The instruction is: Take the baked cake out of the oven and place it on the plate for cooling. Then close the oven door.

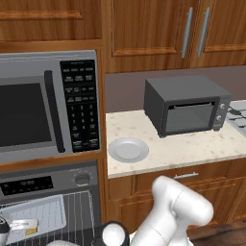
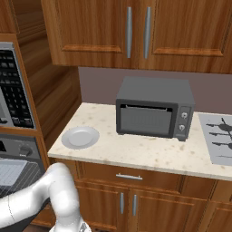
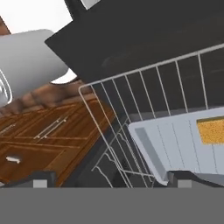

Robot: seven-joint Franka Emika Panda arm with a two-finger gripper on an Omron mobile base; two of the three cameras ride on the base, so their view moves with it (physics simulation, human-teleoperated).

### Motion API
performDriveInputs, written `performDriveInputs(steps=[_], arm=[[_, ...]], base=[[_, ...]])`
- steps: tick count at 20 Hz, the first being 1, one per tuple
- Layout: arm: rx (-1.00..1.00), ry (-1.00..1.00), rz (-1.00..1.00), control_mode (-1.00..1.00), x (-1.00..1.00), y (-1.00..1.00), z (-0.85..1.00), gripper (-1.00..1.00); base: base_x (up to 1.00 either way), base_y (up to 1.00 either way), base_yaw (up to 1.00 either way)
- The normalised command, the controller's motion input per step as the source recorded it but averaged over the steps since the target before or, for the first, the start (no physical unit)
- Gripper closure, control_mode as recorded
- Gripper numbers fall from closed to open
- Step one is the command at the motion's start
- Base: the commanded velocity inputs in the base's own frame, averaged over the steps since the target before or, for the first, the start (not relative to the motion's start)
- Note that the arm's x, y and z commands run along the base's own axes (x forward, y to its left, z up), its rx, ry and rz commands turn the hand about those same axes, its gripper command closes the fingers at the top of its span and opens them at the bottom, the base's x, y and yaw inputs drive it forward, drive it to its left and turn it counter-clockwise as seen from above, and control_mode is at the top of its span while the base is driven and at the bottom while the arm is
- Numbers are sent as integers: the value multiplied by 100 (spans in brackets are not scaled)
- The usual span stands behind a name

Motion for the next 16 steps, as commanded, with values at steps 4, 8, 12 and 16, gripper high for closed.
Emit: performDriveInputs(steps=[4,8,12,16], arm=[[21,7,41,-100,-1,-32,-9,-100],[16,0,44,-100,-2,-25,-15,-100],[16,1,40,-100,0,-23,-13,-100],[15,14,25,-100,1,-7,-2,-100]], base=[[0,0,0],[0,0,0],[0,0,0],[0,0,0]])
